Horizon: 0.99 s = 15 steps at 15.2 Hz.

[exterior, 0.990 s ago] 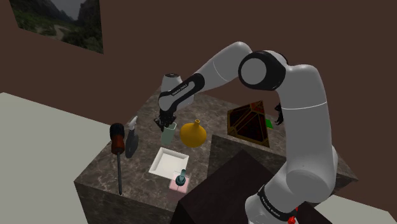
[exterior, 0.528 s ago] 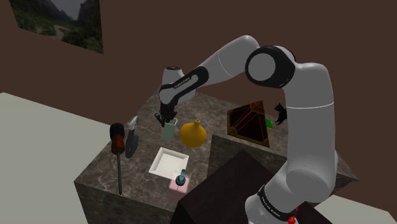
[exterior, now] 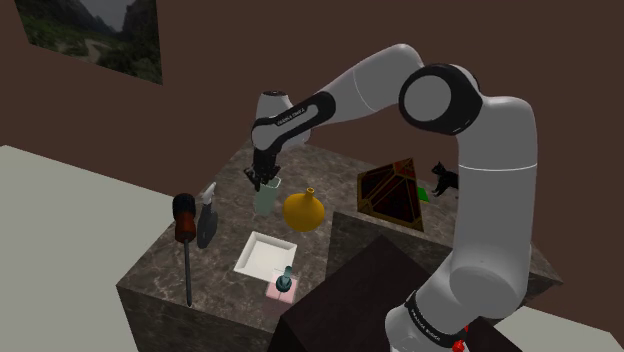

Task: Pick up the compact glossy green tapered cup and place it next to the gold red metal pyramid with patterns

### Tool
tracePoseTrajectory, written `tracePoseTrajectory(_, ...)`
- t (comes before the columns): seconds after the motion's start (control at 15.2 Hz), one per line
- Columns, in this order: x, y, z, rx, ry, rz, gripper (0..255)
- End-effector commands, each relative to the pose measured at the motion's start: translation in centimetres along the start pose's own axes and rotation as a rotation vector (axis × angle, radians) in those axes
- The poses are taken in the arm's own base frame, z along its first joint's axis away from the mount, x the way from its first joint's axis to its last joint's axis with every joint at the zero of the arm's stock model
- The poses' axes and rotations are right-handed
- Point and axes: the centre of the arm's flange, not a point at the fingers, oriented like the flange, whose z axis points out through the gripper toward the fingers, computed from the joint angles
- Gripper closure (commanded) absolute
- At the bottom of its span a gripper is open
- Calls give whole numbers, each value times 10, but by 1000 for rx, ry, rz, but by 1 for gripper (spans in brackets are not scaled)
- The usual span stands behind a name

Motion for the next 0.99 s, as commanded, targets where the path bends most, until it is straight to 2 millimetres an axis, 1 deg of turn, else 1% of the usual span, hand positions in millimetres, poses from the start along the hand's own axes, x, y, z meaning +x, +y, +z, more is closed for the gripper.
tracePoseTrajectory(0.0,-1,1,-11,0,0,0,255)
tracePoseTrajectory(0.92,-3,2,-85,0,0,0,255)
